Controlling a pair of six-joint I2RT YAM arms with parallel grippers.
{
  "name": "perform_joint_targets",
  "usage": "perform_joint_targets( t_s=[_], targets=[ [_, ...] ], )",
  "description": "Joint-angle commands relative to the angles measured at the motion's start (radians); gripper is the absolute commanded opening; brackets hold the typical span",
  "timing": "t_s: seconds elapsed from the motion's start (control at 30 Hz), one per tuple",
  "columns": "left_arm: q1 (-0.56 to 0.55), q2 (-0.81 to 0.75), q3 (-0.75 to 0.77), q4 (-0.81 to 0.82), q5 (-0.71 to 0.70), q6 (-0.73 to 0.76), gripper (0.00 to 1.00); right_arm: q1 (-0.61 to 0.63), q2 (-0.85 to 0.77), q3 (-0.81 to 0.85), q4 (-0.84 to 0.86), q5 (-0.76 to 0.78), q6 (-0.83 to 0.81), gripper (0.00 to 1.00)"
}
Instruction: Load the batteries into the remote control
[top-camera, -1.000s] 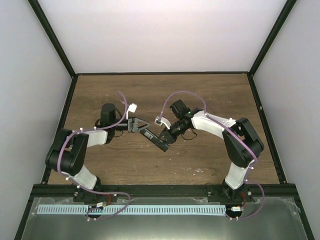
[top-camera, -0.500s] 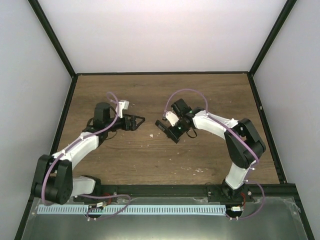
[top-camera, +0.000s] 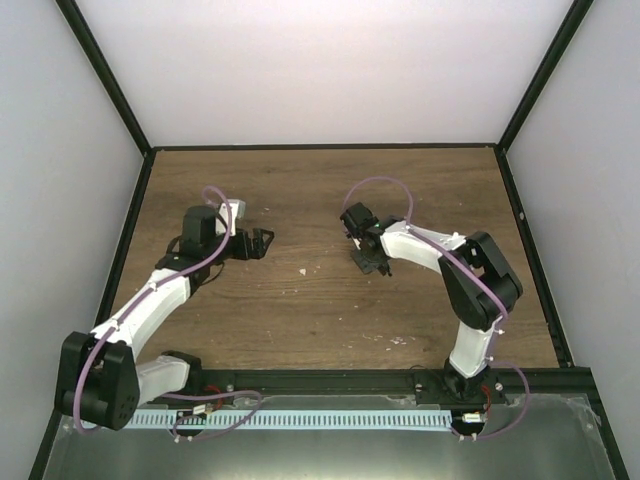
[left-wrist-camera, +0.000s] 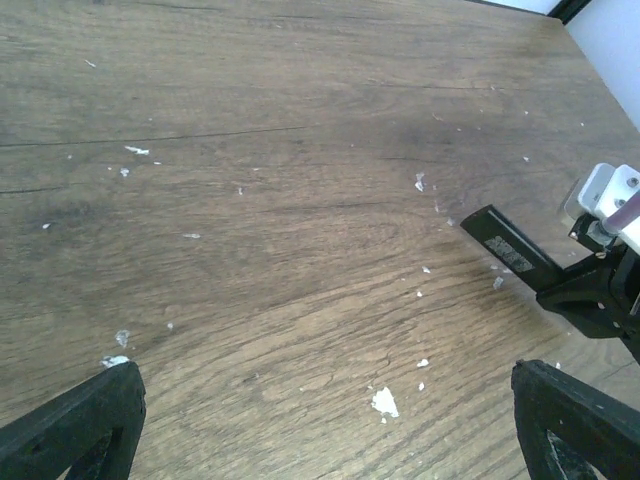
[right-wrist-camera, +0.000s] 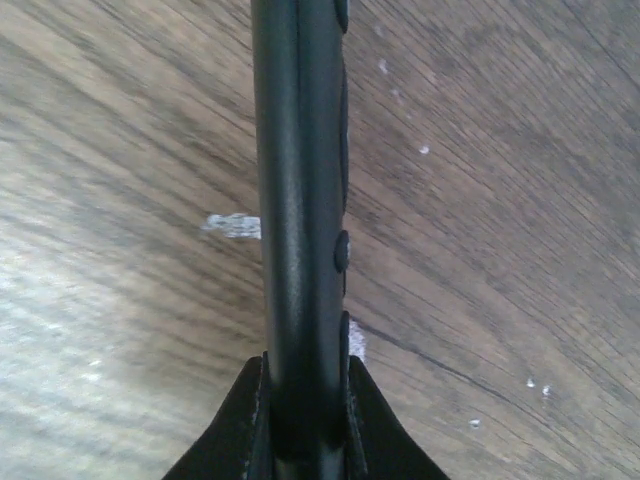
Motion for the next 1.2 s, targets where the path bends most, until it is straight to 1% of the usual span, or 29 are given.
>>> perform_joint_targets(
  t_s=[0.0, 0.07, 0.17, 0.27, 0.43, 0.53, 0.73, 0.87, 0.97, 1.03, 1.17],
  targets=[
    [-0.002, -0.04, 0.001, -0.011, -0.035, 0.02, 1.0, -0.005, 0.03, 0.008, 0.038, 0.143, 0.002, 0.01],
    [-0.002, -0.06, -0.002, -0.003, -0.043, 0.018, 1.0, -0.005, 0.044, -0.002, 0.06, 0.173, -0.005, 0.01],
    [-0.001, -0.09, -0.001, 0.001, -0.059, 0.019, 1.0, -0.005, 0.057, -0.014, 0.081, 0.173, -0.007, 0.01],
    [-0.002, -0.105, 0.005, -0.012, -0.078, 0.024, 1.0, -0.005, 0.072, -0.016, 0.086, 0.159, 0.0, 0.09],
    [-0.001, -0.104, 0.02, -0.043, -0.085, 0.044, 1.0, -0.003, 0.069, -0.026, 0.09, 0.118, 0.013, 0.27],
    [-0.002, -0.105, 0.02, -0.043, -0.087, 0.04, 1.0, -0.003, 0.062, -0.028, 0.091, 0.096, 0.019, 0.35],
    [-0.002, -0.108, 0.041, -0.042, -0.083, 0.03, 1.0, -0.003, 0.015, -0.024, 0.093, 0.058, 0.014, 0.4],
    [-0.002, -0.118, 0.073, -0.05, -0.084, 0.029, 1.0, -0.003, -0.042, -0.026, 0.114, 0.001, -0.014, 0.47],
    [-0.001, -0.129, 0.098, -0.065, -0.099, 0.032, 1.0, -0.003, -0.086, -0.026, 0.125, -0.076, -0.049, 0.53],
    [-0.001, -0.14, 0.117, -0.077, -0.126, 0.025, 1.0, -0.003, -0.121, -0.034, 0.141, -0.129, -0.059, 0.63],
    [-0.002, -0.165, 0.158, -0.094, -0.173, 0.007, 1.0, -0.035, -0.175, -0.054, 0.182, -0.2, -0.045, 0.72]
  ],
)
